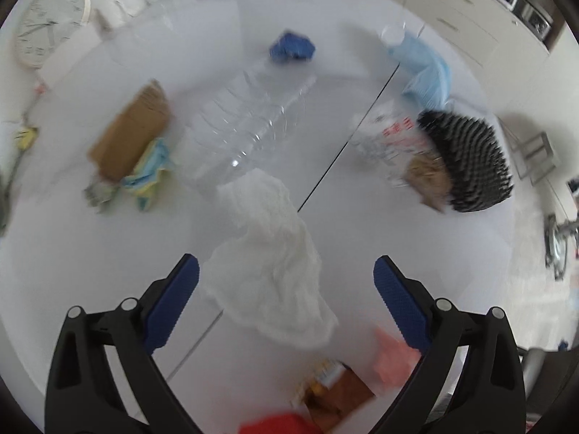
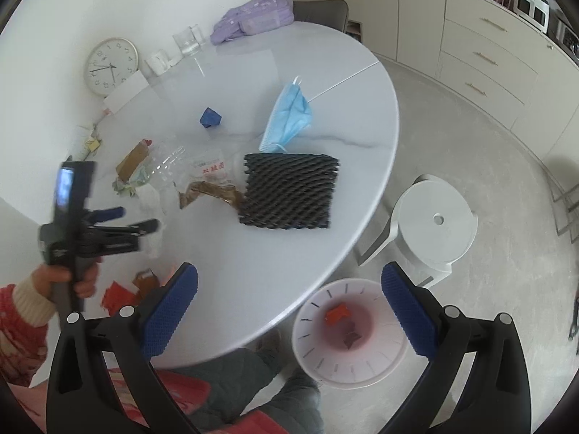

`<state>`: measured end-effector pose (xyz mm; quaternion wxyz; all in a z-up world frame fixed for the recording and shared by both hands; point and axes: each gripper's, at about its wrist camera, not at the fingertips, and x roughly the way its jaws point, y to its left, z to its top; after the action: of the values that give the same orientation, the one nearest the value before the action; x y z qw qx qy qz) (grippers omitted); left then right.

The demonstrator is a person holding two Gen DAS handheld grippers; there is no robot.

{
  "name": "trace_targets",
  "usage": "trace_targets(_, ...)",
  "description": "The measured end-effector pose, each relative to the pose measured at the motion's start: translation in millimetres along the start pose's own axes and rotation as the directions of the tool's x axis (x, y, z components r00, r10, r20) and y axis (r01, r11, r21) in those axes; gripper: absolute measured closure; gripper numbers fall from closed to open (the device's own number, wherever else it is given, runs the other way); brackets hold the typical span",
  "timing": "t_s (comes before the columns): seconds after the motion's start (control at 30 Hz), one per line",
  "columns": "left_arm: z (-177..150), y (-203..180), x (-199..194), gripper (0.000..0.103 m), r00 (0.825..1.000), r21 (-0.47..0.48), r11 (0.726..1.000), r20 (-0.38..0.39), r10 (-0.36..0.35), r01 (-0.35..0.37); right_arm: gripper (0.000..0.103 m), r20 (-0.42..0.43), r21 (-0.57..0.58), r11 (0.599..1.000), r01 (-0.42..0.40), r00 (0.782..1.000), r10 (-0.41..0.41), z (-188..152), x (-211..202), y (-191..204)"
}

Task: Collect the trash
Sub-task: 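Grasp the white tissue with the left gripper while the right gripper grasps the clear snack bag, then carry tissue and snack bag to the bin and release both inside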

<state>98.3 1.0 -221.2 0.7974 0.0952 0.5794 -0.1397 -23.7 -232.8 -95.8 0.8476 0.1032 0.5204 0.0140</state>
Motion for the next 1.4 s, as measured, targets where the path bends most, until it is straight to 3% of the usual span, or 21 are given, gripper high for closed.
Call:
trace_targets(0.1, 7, 7, 20, 0.044, 0.997, 0.031, 0.999, -0.06, -0.042, 0.044, 0.002, -0.006, -0.007, 1.0, -0.005, 1.0, 0.005, 7, 9, 24)
trace_targets(0.13, 8, 9, 25, 0.061, 0.995, 0.033, 0.998, -0.079, -0.053, 0.056, 0.002, -0.015, -0.017, 1.0, -0.002, 1.0, 0.002, 10, 14, 32)
trace_targets(0.2, 9, 15, 25, 0.075, 0.994, 0.031, 0.996, -0.072, -0.077, 0.08, 0.002, -0.035, -0.049, 0.999, -0.006, 0.999, 0.005, 18, 27, 51)
trace_targets(0.23, 10, 18, 25, 0.088, 0.991, 0.034, 0.993, -0.086, -0.106, 0.11, 0.002, -0.043, -0.066, 0.998, -0.011, 0.999, 0.008, 23, 35, 61)
trace_targets(0.27, 10, 20, 24, 0.091, 0.987, 0.029, 0.991, -0.096, -0.131, 0.134, 0.002, -0.05, -0.094, 0.995, -0.025, 0.999, 0.02, 30, 46, 74)
trace_targets(0.47, -1, 48, -16, 0.091, 0.982, -0.033, 0.982, -0.036, -0.188, 0.187, 0.002, -0.101, -0.216, 0.976, -0.001, 0.995, -0.021, 61, 112, 126)
trace_targets(0.67, -21, 84, -61, 0.091, 0.985, -0.111, 0.979, 0.035, -0.166, 0.169, 0.004, -0.128, -0.266, 0.951, 0.157, 0.972, -0.197, 74, 180, 144)
trace_targets(0.7, -23, 90, -62, 0.091, 0.985, -0.123, 0.978, 0.04, -0.165, 0.169, 0.007, -0.14, -0.27, 0.947, 0.177, 0.965, -0.22, 74, 192, 145)
trace_targets(0.77, -31, 99, -72, 0.091, 0.985, -0.147, 0.975, 0.054, -0.163, 0.17, 0.03, -0.164, -0.267, 0.947, 0.178, 0.96, -0.227, 72, 203, 145)
trace_targets(0.8, -34, 102, -75, 0.091, 0.986, -0.151, 0.975, 0.058, -0.157, 0.165, 0.03, -0.168, -0.262, 0.948, 0.183, 0.958, -0.231, 72, 207, 145)
trace_targets(0.9, -43, 104, -83, 0.091, 0.989, -0.157, 0.978, 0.066, -0.131, 0.14, 0.044, -0.147, -0.254, 0.954, 0.158, 0.969, -0.2, 74, 204, 148)
trace_targets(0.97, -45, 104, -87, 0.091, 0.988, -0.158, 0.977, 0.067, -0.137, 0.146, 0.048, -0.148, -0.226, 0.966, 0.122, 0.976, -0.158, 74, 198, 147)
trace_targets(1.17, -40, 81, -107, 0.091, 0.988, -0.076, 0.99, 0.114, -0.106, 0.115, 0.049, -0.139, -0.116, 0.993, -0.029, 0.99, 0.013, 72, 162, 133)
trace_targets(1.3, -29, 45, -122, 0.091, 0.979, 0.01, 0.989, 0.139, -0.149, 0.149, 0.049, -0.074, -0.014, 0.991, -0.13, 0.989, 0.128, 64, 105, 100)
trace_targets(1.4, -22, -4, -134, 0.091, 0.964, 0.124, 0.971, 0.147, -0.221, 0.204, 0.048, -0.012, 0.02, 0.993, -0.114, 0.993, 0.114, 44, 52, 56)
